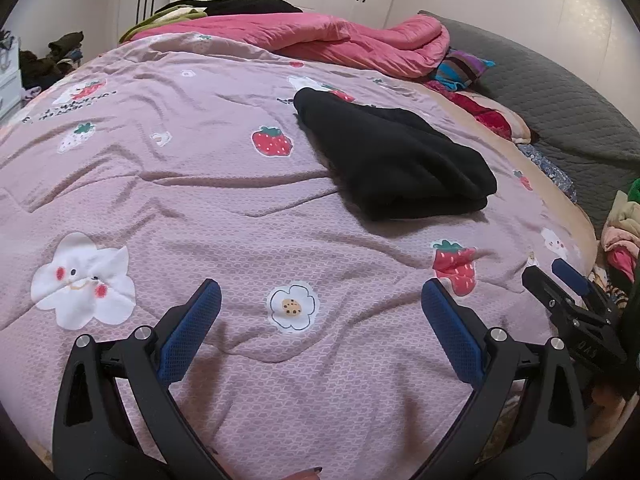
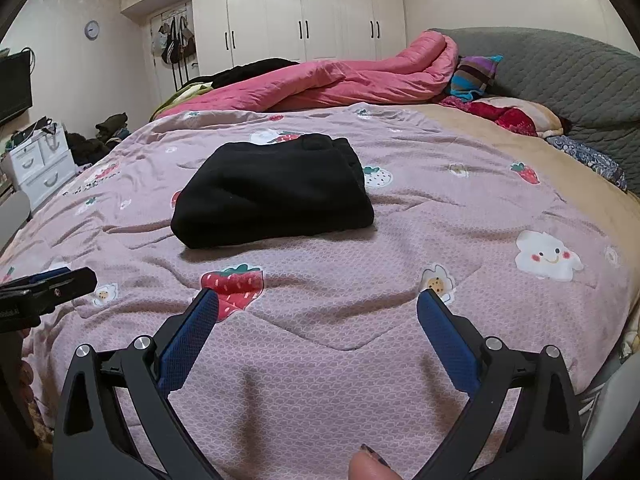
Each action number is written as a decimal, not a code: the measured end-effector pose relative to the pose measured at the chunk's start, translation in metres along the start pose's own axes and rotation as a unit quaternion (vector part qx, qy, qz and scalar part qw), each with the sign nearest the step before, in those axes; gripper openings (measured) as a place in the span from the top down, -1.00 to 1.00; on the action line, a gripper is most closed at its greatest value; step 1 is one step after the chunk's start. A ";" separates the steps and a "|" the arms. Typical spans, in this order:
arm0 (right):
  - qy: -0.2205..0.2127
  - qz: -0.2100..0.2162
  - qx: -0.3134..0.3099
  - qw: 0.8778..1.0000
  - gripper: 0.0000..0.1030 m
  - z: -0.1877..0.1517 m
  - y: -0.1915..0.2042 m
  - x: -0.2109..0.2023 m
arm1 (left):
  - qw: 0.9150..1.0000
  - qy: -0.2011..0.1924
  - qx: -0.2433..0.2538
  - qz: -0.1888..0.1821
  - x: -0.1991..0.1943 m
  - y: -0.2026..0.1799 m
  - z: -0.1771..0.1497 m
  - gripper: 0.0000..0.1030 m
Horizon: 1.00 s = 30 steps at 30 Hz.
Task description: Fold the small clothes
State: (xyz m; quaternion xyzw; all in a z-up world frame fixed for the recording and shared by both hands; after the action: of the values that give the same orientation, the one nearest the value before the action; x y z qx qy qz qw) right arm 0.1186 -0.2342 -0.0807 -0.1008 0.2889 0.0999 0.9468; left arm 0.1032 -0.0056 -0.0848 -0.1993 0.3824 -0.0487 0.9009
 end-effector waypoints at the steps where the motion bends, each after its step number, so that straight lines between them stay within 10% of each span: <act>1: 0.000 -0.001 0.002 1.000 -0.92 0.000 -0.001 0.000 | 1.000 0.000 0.001 0.001 0.000 0.000 0.000 -0.82; 30: 0.004 -0.001 0.005 1.000 -0.92 0.000 -0.004 0.000 | 1.000 0.002 0.000 0.009 -0.001 0.003 0.001 -0.82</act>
State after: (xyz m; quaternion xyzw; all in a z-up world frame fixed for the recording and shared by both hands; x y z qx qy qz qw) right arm 0.1195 -0.2383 -0.0803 -0.0963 0.2935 0.0971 0.9461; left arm 0.1030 -0.0020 -0.0847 -0.1960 0.3861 -0.0405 0.9005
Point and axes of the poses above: each gripper's, at about its wrist camera, not at the fingertips, and x roughly the way its jaws point, y to its left, z to its top, the point moved 6 cm from there along x, roughly the way its jaws point, and after that the axes turned 15 degrees about -x, right-handed, at the moved point
